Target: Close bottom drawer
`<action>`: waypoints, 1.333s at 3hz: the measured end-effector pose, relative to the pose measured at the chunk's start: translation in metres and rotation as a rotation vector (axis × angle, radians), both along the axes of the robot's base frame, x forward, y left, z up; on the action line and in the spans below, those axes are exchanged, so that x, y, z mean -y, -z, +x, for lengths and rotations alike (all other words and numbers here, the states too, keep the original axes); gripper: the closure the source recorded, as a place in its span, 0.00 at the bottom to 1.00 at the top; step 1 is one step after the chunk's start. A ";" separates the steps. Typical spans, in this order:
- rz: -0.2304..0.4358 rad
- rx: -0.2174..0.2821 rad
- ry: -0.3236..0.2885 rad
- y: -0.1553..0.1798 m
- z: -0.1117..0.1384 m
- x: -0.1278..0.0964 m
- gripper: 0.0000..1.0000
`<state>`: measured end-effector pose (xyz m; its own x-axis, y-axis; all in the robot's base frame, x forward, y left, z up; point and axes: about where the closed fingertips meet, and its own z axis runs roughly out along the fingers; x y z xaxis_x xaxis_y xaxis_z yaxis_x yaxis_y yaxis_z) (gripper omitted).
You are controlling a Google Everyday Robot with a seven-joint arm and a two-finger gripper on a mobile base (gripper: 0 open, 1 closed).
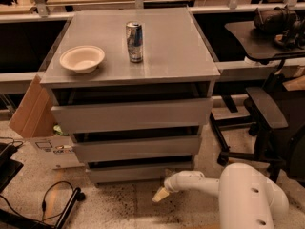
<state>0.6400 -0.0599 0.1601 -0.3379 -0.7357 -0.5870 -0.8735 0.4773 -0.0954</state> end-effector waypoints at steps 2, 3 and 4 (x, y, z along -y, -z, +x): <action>0.001 -0.004 -0.002 0.001 -0.003 -0.001 0.26; -0.008 -0.036 0.000 0.003 -0.039 0.014 0.49; -0.062 -0.056 -0.036 -0.006 -0.081 0.038 0.72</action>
Offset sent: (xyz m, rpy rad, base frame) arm 0.0000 0.0000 0.0000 0.0000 0.0000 0.0000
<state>0.5590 -0.0975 0.1661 -0.3417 -0.7820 -0.5212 -0.8948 0.4403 -0.0740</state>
